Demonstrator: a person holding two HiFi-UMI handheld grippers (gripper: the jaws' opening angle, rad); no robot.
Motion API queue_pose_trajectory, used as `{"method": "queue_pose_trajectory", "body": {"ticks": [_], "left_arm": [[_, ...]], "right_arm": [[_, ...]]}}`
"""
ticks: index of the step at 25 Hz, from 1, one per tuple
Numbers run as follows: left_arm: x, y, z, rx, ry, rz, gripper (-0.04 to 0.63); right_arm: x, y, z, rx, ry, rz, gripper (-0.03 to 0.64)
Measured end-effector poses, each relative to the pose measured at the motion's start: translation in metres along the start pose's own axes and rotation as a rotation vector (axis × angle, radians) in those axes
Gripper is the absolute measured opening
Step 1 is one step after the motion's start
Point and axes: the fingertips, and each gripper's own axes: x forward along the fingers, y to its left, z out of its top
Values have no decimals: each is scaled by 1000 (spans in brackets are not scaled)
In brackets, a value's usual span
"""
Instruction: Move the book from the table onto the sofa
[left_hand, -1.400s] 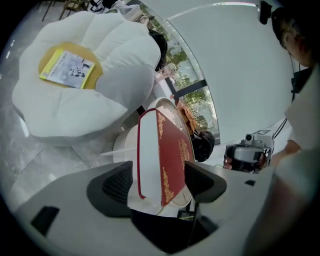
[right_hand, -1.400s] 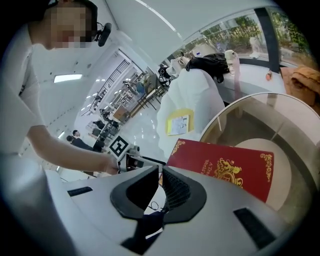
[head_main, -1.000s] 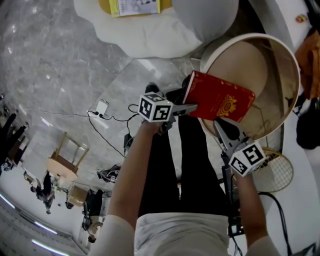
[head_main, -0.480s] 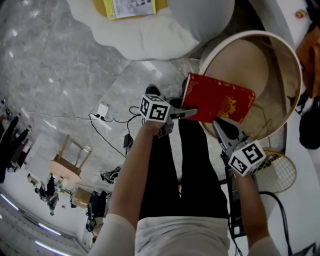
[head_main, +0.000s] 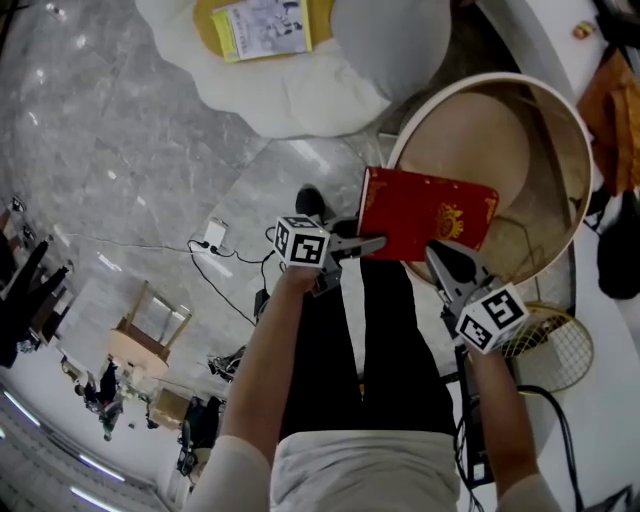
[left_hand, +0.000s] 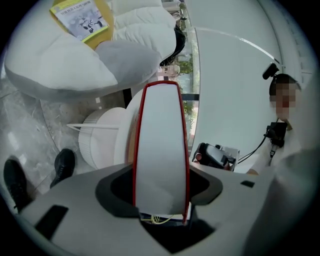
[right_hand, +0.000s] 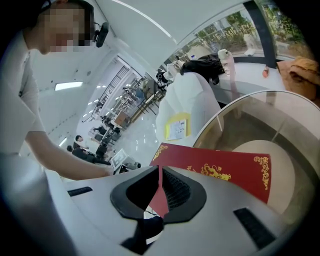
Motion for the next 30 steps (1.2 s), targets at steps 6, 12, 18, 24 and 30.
{"method": "queue_pose_trajectory", "body": {"ticks": [6,12,18,24,30], "left_arm": [[-7,-21,20,-4,-72,-24,242],[-7,-40,31,1,-112,4,242],[-11,-53,40,35,-128,-12,242],[-30,-47,52,30,-139,8,241],[-60,-38,71,39,-134,-7,241]], "right_arm": [[-10,-2,17,-3,-45,-10,43],[-29,-10,34,-15,-102,-35,43],[-28,-15,42,-49,-111,-58,43],[-6,-5,57,-64,-120,-57,43],[36,17,66,-46,-121,-53,43]]}}
